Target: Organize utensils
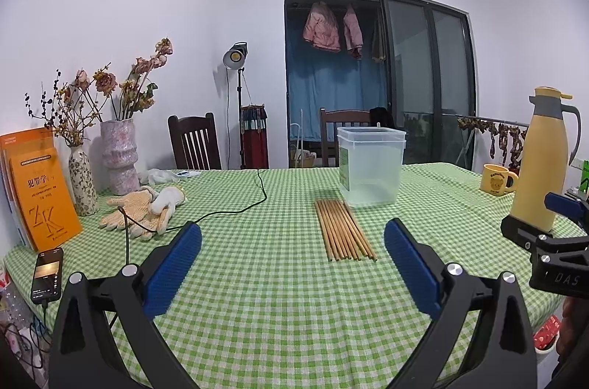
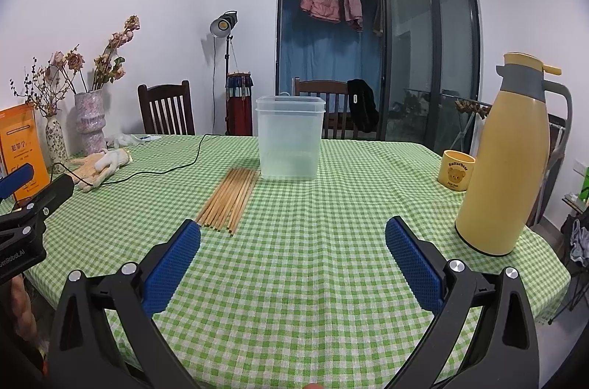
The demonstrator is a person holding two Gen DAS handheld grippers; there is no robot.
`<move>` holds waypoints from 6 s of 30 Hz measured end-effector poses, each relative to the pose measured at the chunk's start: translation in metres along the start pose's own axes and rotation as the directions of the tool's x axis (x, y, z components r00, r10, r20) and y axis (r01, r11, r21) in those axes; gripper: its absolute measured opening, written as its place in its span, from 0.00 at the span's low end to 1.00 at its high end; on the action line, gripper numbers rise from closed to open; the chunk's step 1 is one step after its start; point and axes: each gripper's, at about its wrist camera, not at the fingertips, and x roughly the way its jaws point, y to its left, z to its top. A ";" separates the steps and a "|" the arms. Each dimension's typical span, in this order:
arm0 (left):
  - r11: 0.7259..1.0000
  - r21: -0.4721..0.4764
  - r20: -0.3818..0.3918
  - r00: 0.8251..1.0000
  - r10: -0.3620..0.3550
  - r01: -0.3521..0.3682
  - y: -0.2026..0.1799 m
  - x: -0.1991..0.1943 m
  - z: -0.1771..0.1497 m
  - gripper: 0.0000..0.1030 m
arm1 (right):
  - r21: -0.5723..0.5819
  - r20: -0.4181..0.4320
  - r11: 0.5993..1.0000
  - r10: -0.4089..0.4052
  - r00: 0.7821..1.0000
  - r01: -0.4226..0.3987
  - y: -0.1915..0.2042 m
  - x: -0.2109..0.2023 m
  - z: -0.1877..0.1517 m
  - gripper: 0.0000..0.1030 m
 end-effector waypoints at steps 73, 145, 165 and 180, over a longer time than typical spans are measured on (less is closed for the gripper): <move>0.999 0.027 0.001 0.999 0.042 -0.042 0.006 0.024 0.001 0.93 | 0.002 -0.034 1.000 -0.015 0.999 0.015 0.006 0.029 -0.004 0.94; 0.968 -0.149 -0.711 0.659 -0.246 0.201 -0.024 0.434 -0.011 0.23 | -0.040 -0.547 0.970 0.181 0.817 -0.241 0.046 0.372 0.033 0.31; 0.967 -0.171 -0.731 0.634 -0.254 0.191 -0.023 0.434 -0.009 0.16 | -0.013 -0.550 0.972 0.190 0.813 -0.236 0.028 0.365 0.029 0.08; 0.966 -0.189 -0.763 0.593 -0.256 0.174 -0.030 0.451 -0.004 0.13 | 0.009 -0.535 0.964 0.228 0.813 -0.265 0.031 0.364 0.028 0.06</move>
